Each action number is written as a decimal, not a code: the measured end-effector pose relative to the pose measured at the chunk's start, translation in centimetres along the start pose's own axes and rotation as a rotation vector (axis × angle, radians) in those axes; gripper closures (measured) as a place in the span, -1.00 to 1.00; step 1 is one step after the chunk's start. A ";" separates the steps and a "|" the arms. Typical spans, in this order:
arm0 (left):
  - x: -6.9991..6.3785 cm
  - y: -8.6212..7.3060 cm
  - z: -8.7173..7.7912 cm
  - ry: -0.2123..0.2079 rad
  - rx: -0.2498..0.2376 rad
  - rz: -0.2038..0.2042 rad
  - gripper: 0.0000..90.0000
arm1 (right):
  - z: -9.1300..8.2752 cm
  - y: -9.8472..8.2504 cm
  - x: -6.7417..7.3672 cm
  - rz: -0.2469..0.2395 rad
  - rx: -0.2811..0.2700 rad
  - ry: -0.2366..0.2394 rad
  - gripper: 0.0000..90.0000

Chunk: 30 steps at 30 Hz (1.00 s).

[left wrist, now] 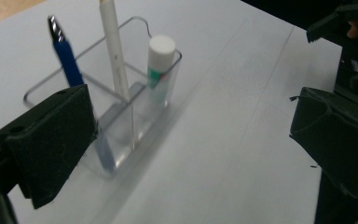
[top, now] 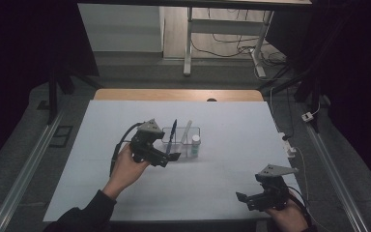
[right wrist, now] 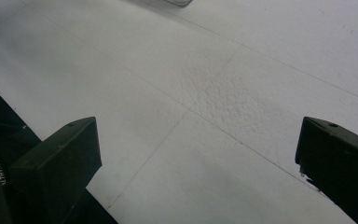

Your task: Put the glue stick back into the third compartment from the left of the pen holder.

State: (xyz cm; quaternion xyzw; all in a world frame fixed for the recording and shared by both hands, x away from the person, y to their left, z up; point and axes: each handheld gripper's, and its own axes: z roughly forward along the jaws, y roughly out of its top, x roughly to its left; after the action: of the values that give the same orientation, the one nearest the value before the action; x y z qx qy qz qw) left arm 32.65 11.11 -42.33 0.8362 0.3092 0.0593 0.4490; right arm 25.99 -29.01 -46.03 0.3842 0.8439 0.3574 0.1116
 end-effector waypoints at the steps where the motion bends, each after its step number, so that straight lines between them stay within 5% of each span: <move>1: 0.0 -0.5 -0.4 0.001 0.000 -0.007 -1.00 | 0.0 0.0 0.0 0.000 0.000 0.000 -1.00; 15: -0.8 -6.6 -6.8 0.070 -0.041 -0.070 -1.00 | 0.0 0.0 0.0 0.009 0.005 -0.002 -1.00; 30: -1.6 -13.0 -11.1 0.140 -0.044 -0.173 -1.00 | 0.0 0.0 0.0 0.009 0.003 -0.006 -1.00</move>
State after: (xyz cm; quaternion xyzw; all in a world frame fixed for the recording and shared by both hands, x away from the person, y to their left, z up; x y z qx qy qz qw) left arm 21.16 23.41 -45.75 0.7902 0.4096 0.0853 0.4478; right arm 26.00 -28.99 -46.04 0.3894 0.8423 0.3554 0.1120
